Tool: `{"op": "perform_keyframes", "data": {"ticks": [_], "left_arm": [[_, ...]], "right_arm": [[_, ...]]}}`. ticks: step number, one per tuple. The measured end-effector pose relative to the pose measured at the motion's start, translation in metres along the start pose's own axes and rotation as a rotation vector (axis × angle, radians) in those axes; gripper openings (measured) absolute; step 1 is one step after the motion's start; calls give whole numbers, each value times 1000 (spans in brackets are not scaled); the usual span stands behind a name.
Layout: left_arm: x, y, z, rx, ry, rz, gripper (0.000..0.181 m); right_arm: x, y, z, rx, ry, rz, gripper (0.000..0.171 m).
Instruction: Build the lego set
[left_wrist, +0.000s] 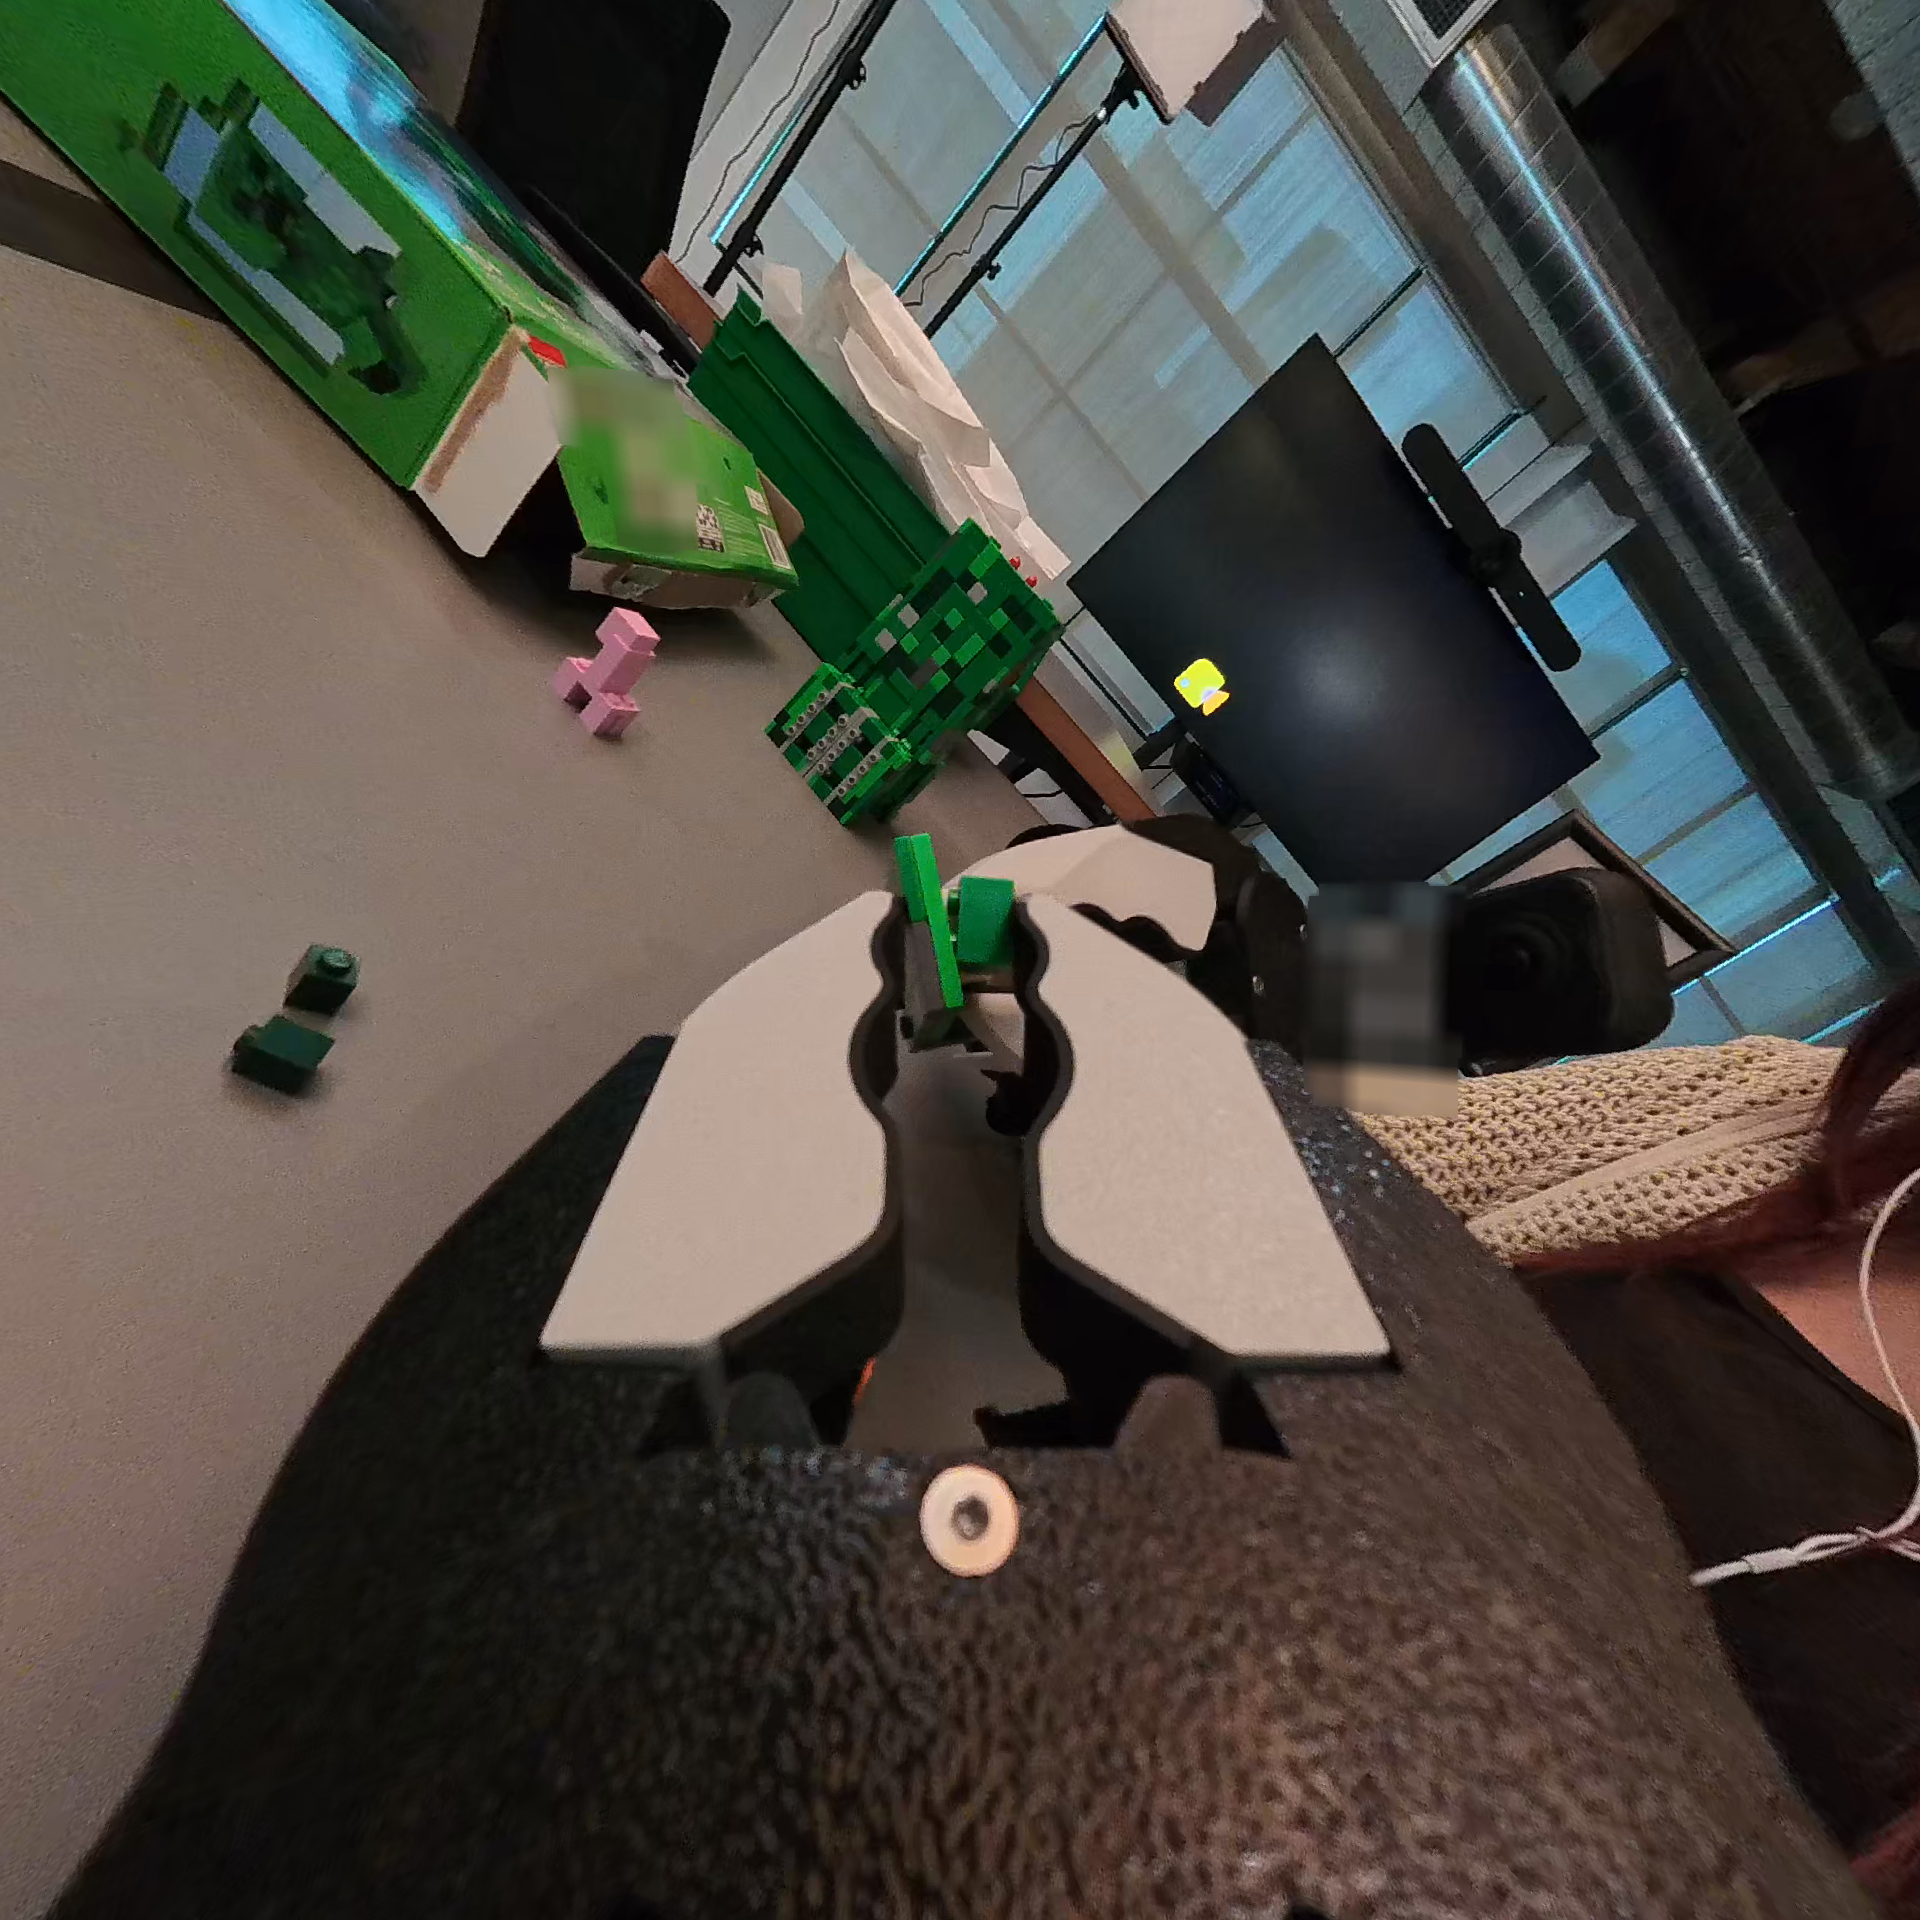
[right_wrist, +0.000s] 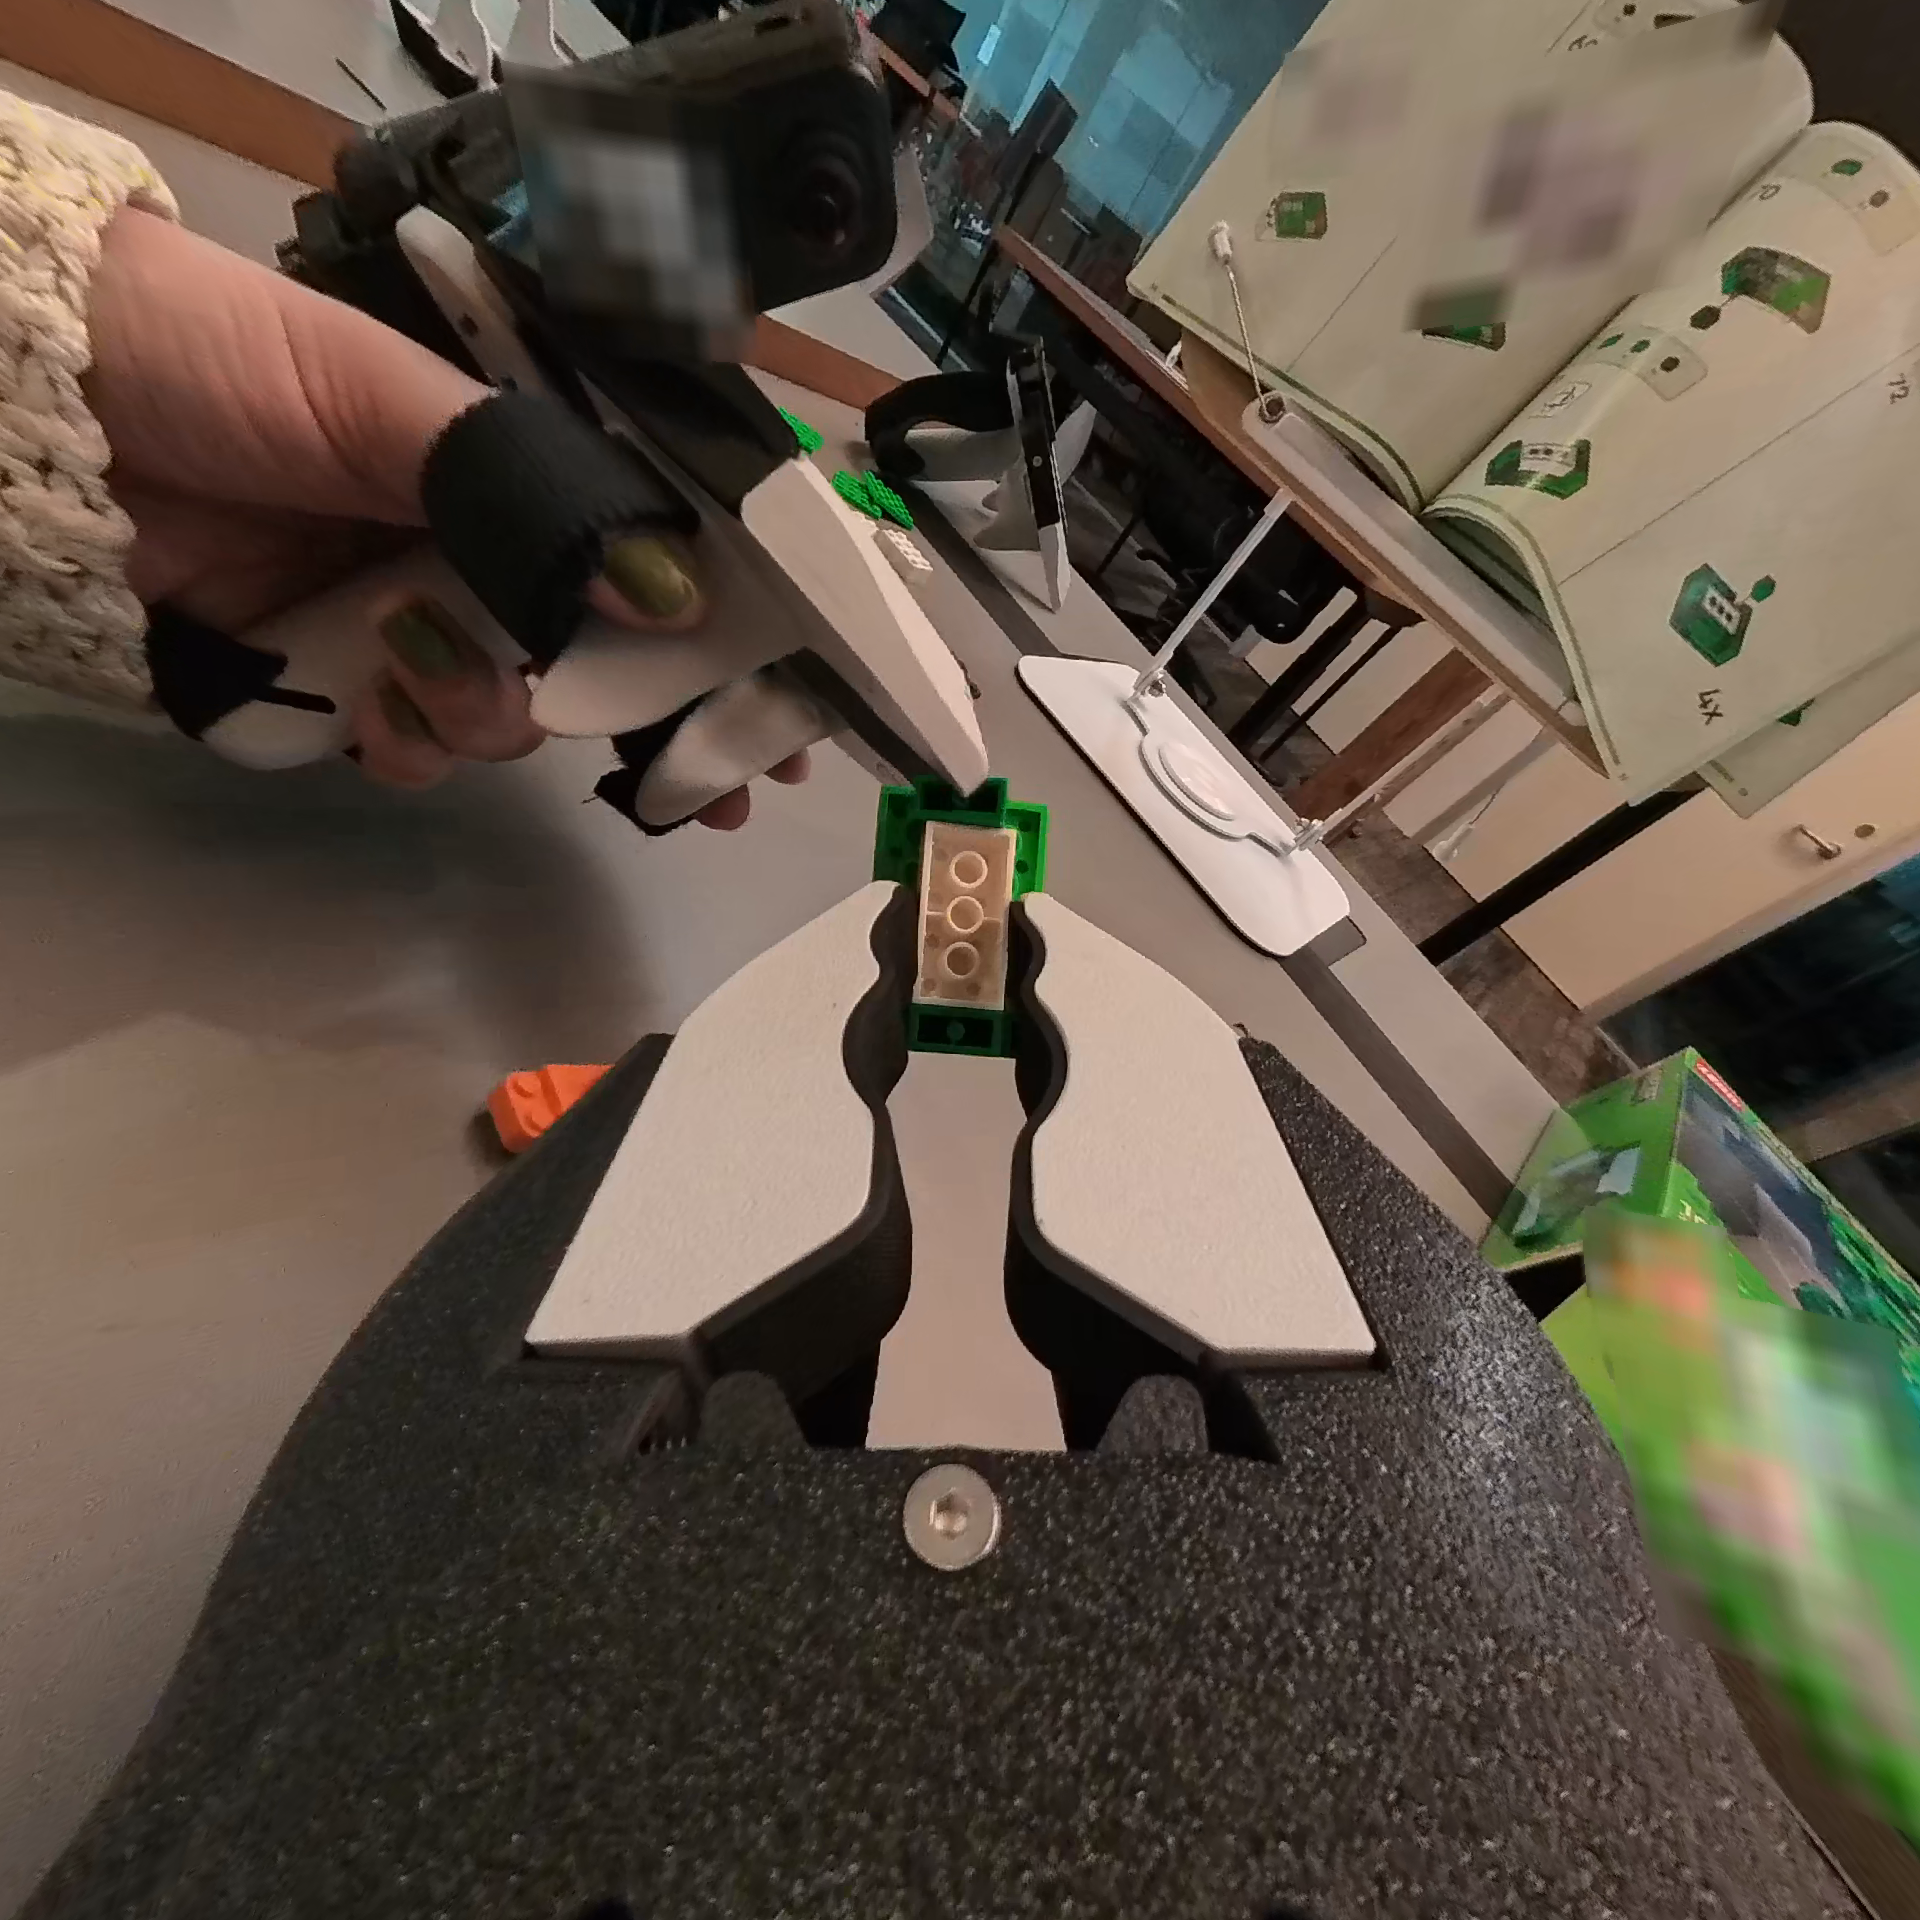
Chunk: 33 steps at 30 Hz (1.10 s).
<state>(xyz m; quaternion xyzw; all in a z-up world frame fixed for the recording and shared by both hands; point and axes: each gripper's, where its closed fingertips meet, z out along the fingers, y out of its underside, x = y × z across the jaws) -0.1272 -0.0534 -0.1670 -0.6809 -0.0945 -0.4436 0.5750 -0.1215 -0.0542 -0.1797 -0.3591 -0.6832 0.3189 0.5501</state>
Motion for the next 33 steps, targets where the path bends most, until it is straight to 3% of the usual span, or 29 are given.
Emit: {"op": "perform_keyframes", "data": {"ticks": [33], "left_arm": [[-3, -1, 4, 22, -151, 139, 17]], "right_arm": [[5, 3, 3, -20, 31, -44, 16]]}}
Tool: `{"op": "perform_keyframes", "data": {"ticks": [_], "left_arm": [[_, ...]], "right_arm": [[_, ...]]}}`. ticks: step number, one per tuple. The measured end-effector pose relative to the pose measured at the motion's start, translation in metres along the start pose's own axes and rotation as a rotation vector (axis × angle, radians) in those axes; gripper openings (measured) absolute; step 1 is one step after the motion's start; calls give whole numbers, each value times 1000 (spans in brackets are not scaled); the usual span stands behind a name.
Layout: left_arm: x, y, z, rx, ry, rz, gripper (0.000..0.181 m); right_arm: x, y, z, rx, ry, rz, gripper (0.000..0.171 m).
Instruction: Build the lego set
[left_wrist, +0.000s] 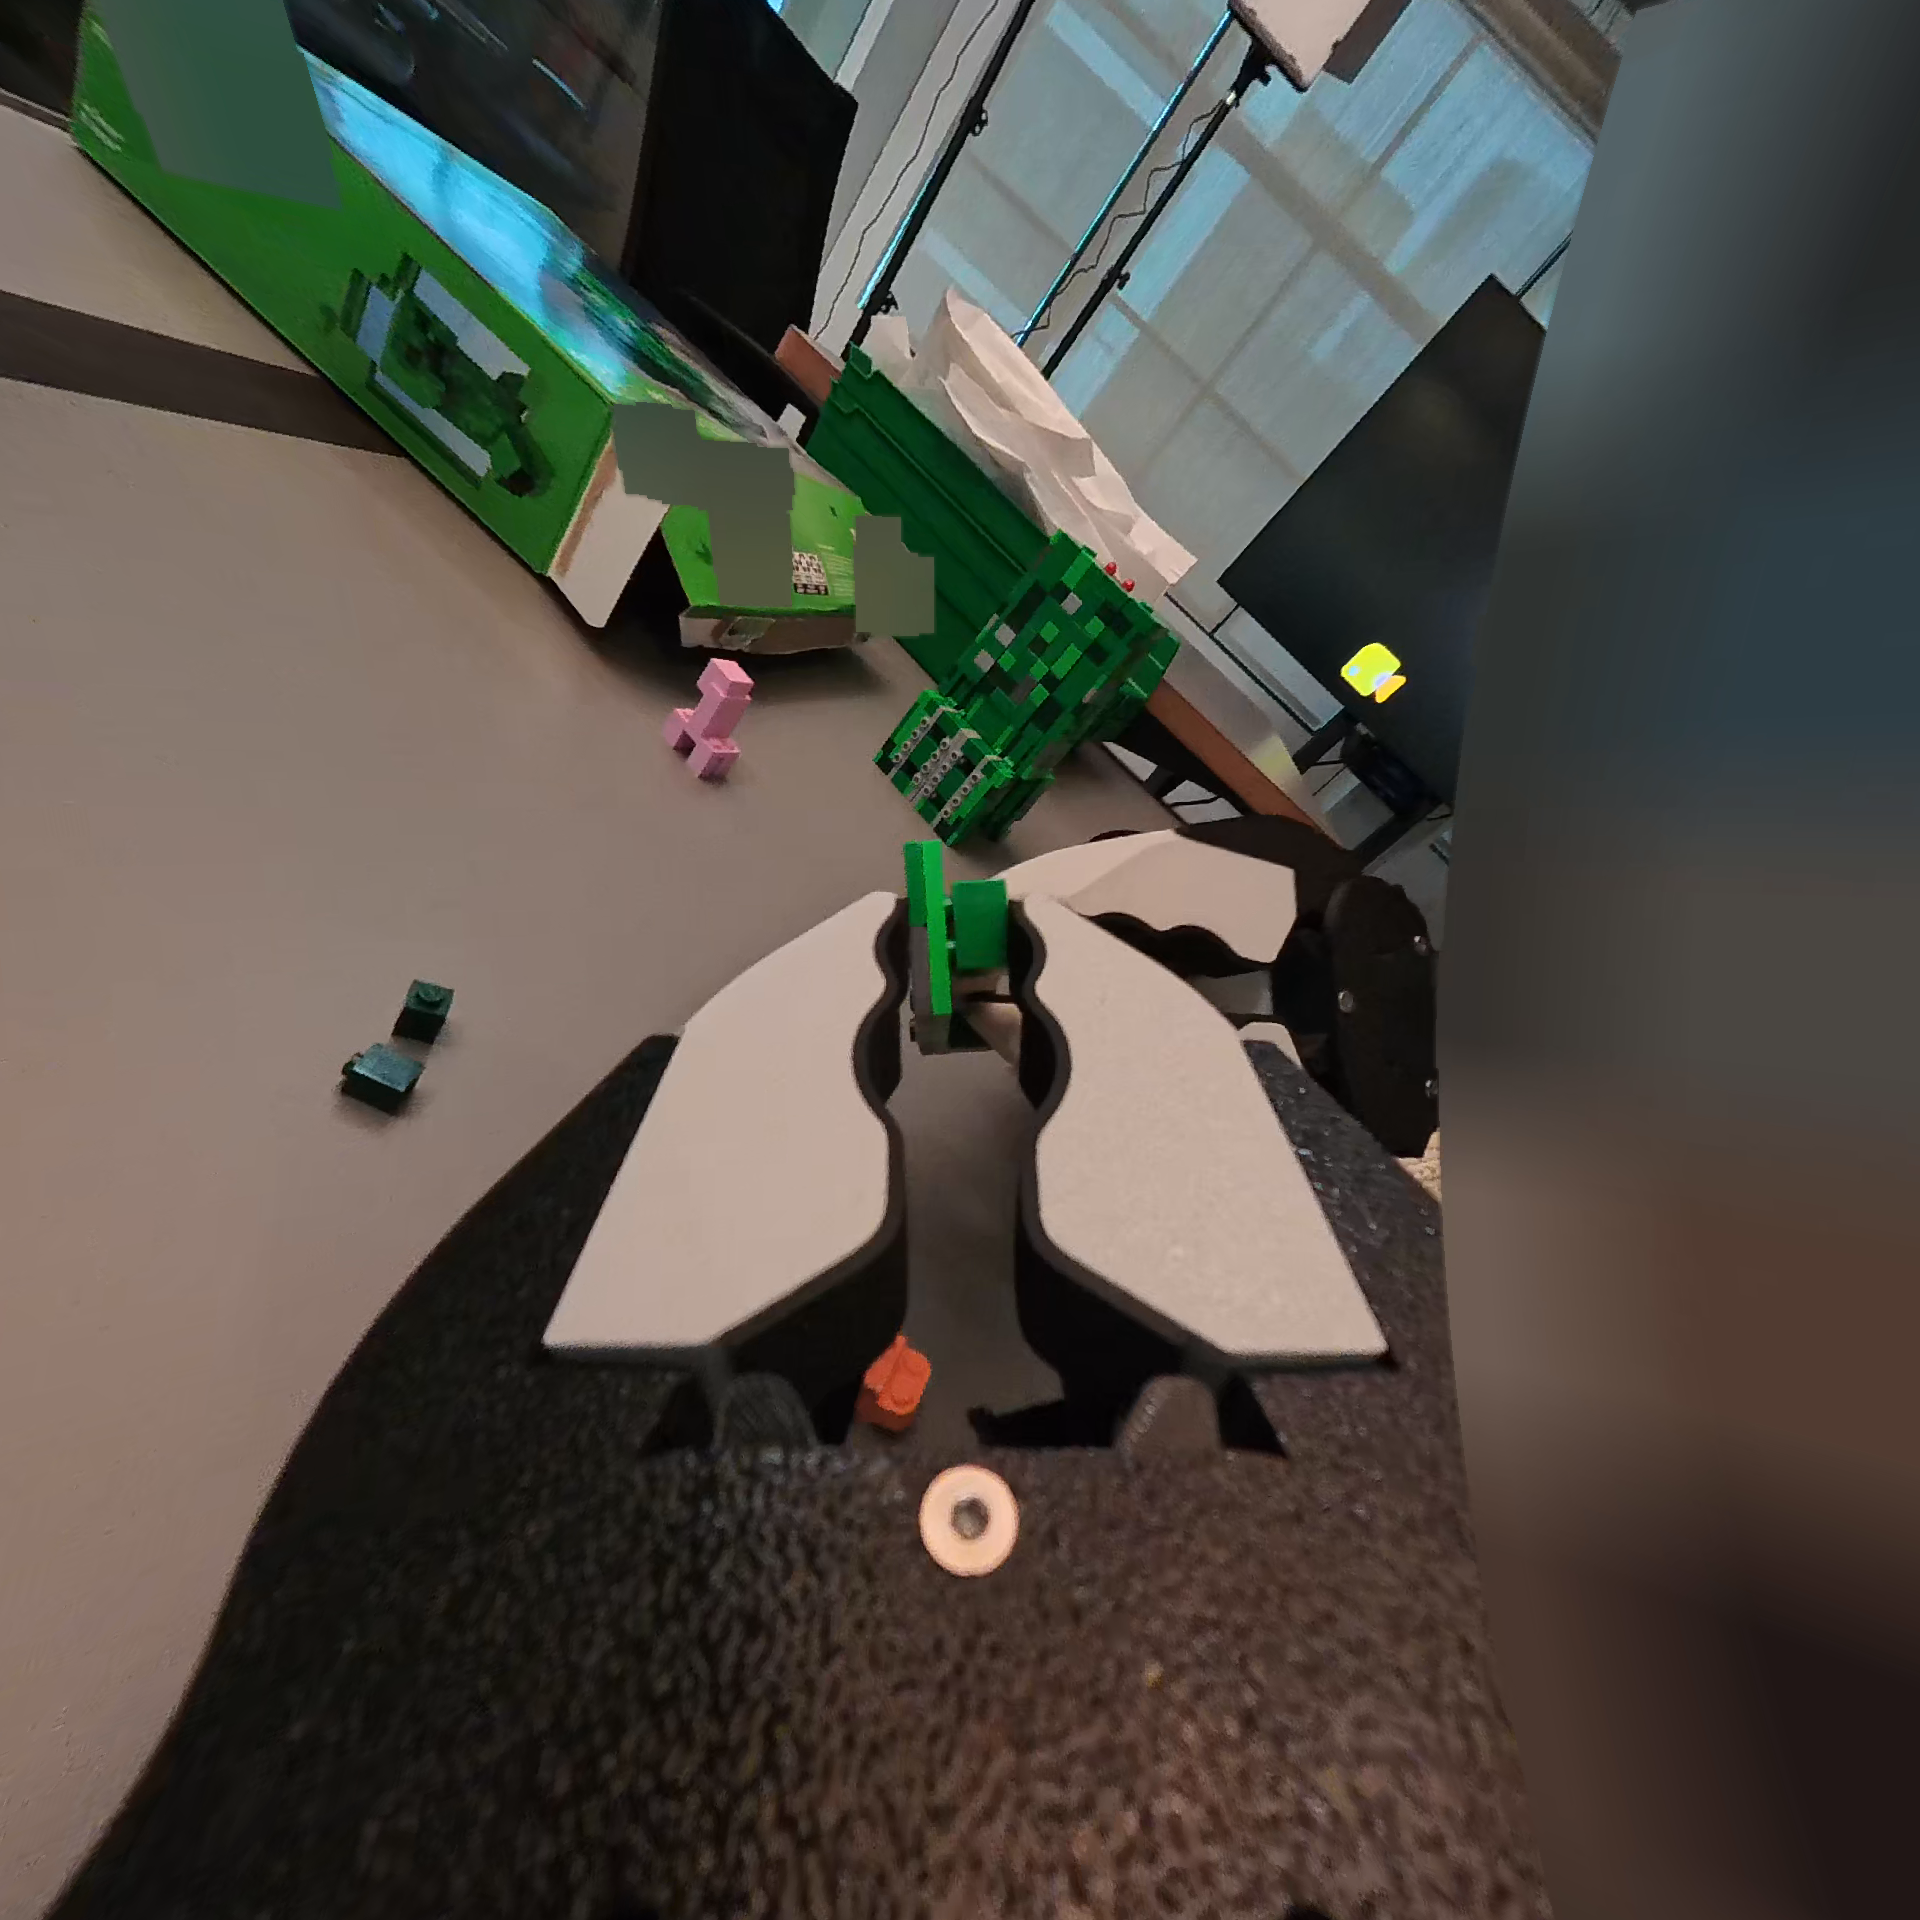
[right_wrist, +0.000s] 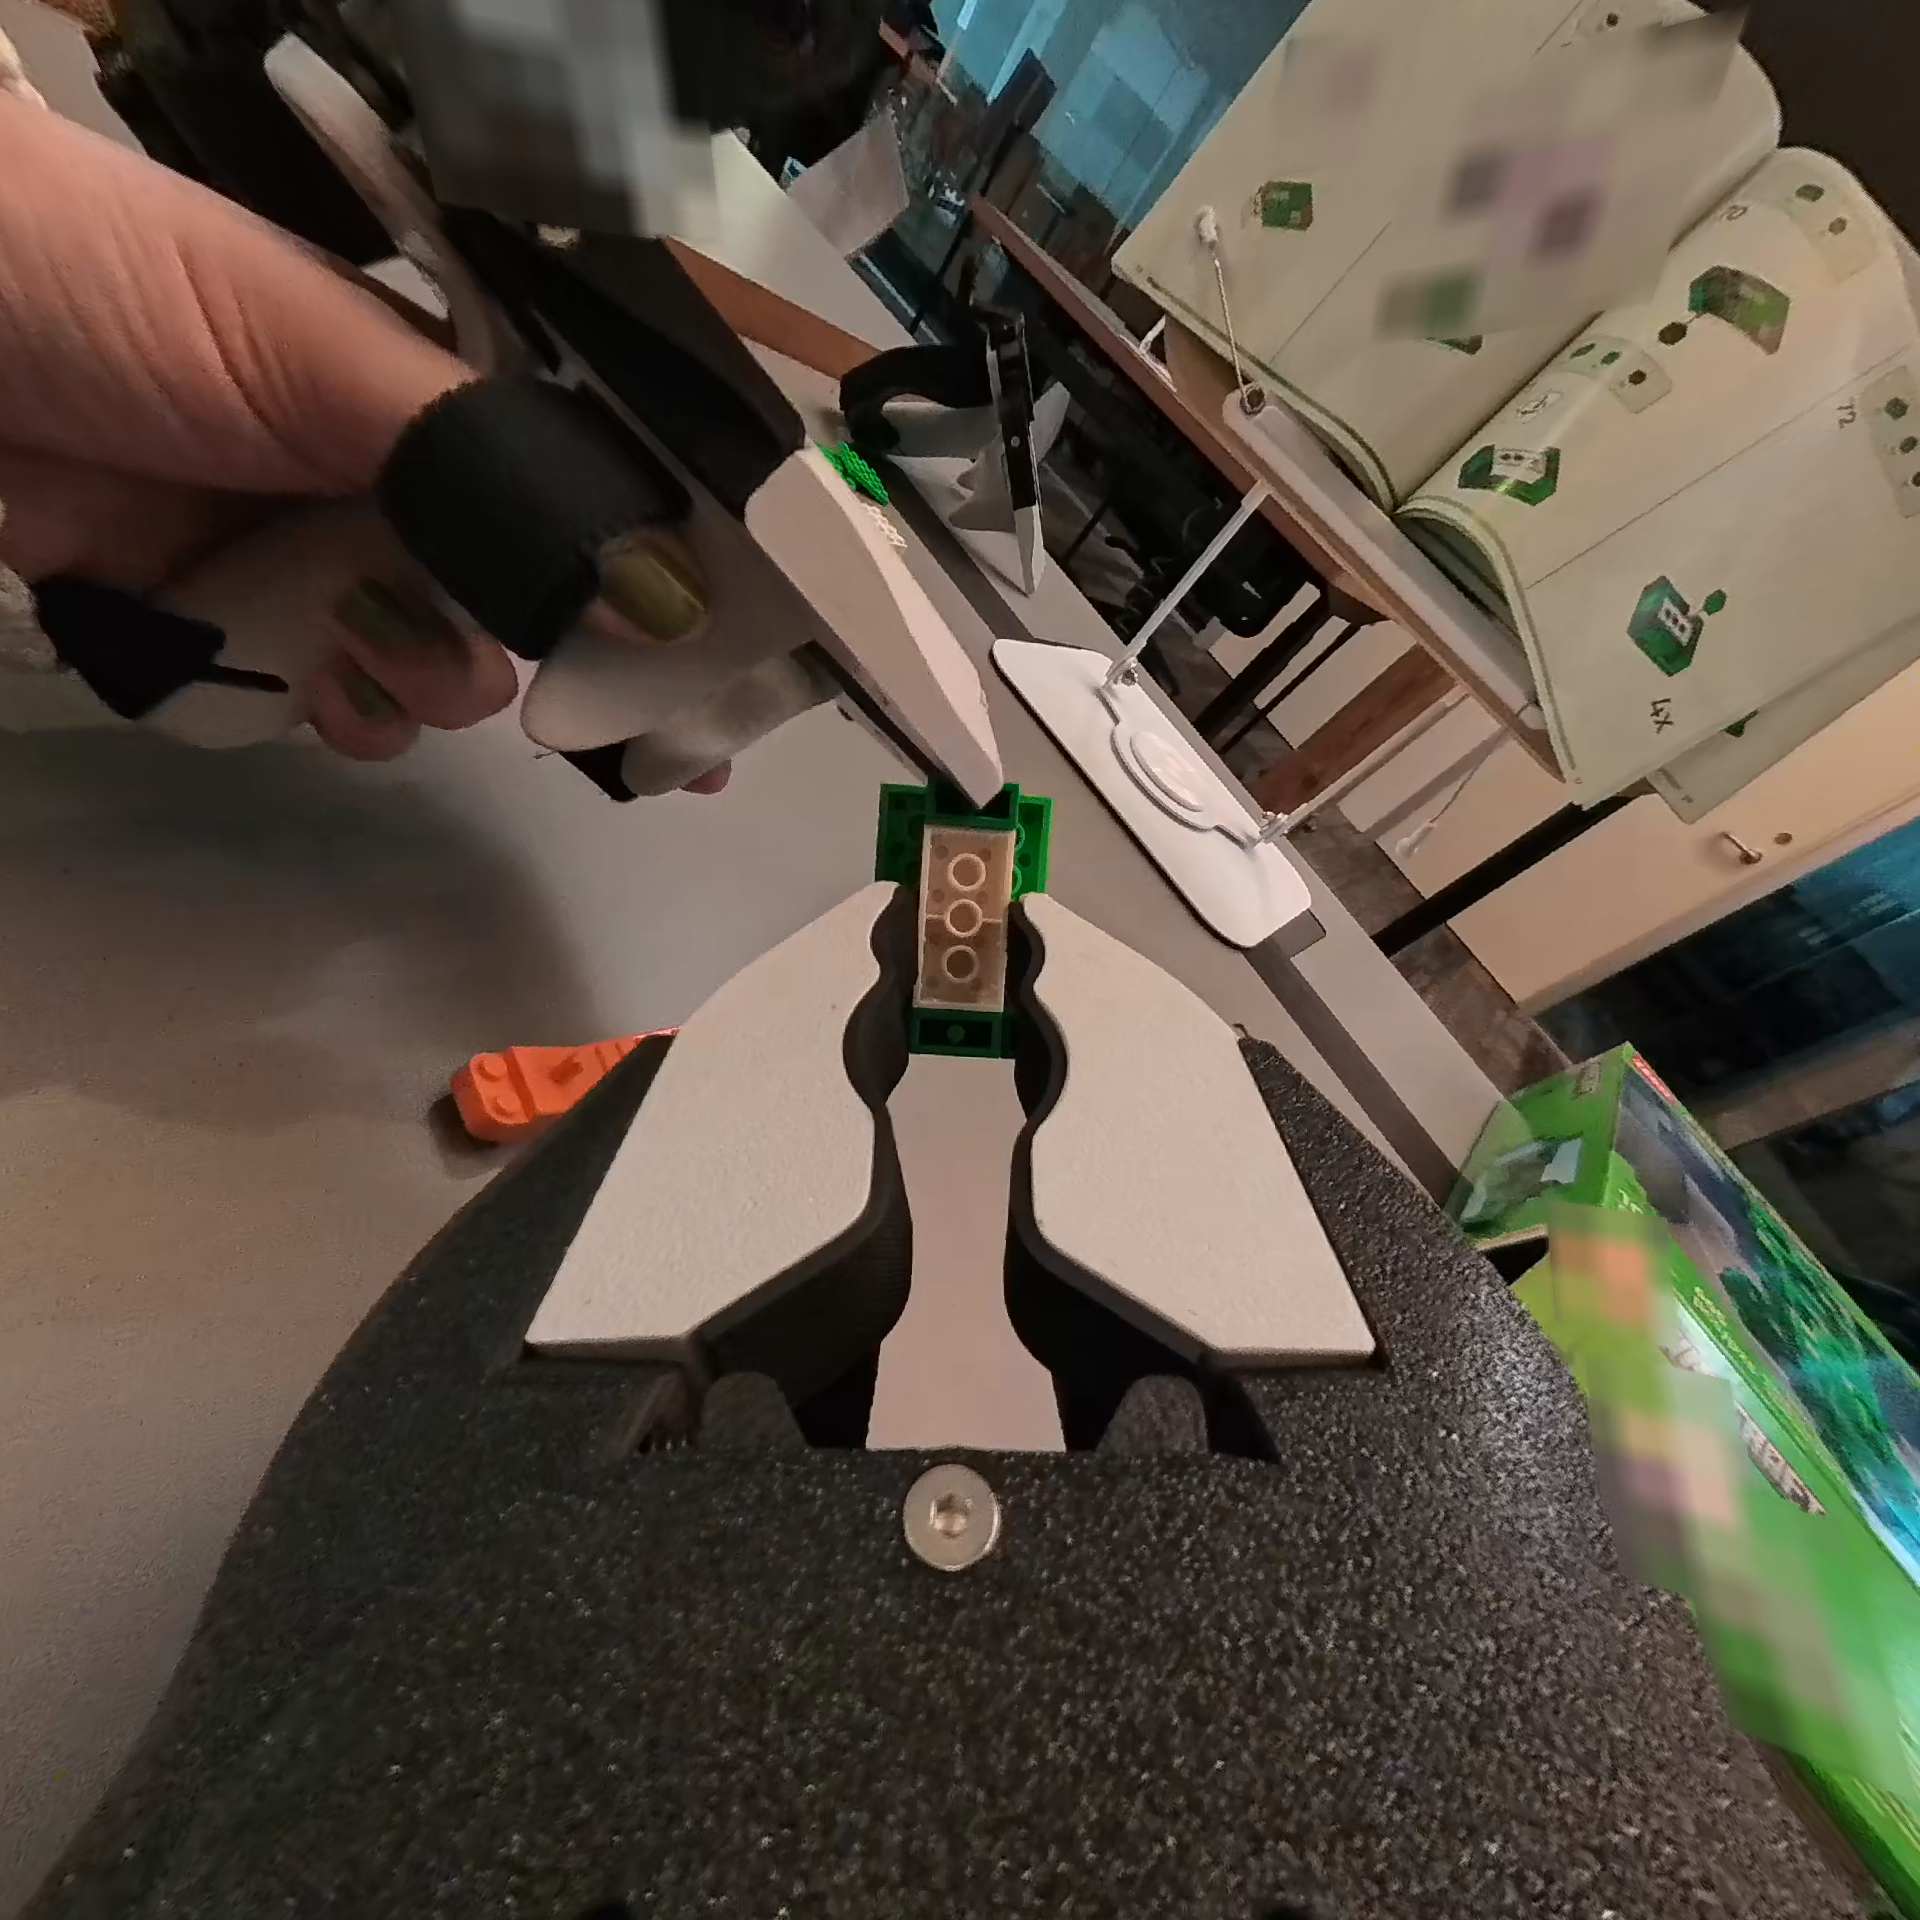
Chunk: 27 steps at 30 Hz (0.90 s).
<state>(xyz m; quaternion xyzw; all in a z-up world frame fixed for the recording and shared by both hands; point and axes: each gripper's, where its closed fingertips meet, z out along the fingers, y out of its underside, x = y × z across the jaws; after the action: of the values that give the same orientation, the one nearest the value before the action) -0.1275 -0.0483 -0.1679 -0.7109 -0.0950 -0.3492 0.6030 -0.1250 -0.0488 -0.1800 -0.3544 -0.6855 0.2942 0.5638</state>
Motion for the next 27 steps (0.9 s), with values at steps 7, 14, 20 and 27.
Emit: {"op": "perform_keyframes", "data": {"ticks": [7, 14, 20, 27], "left_arm": [[4, 1, 1, 2, 50, -30, 22], [5, 1, 4, -4, 54, -29, 23], [2, -3, 0, 5, 45, -27, 14], [-1, -6, -2, 34, 43, -49, 17]], "right_arm": [[-2, -3, 0, 14, -5, -9, 16], [-2, -3, 0, 15, -4, -14, 16], [-4, -5, -1, 23, -14, -8, 16], [-3, 1, 1, -3, -25, 19, 16]]}}
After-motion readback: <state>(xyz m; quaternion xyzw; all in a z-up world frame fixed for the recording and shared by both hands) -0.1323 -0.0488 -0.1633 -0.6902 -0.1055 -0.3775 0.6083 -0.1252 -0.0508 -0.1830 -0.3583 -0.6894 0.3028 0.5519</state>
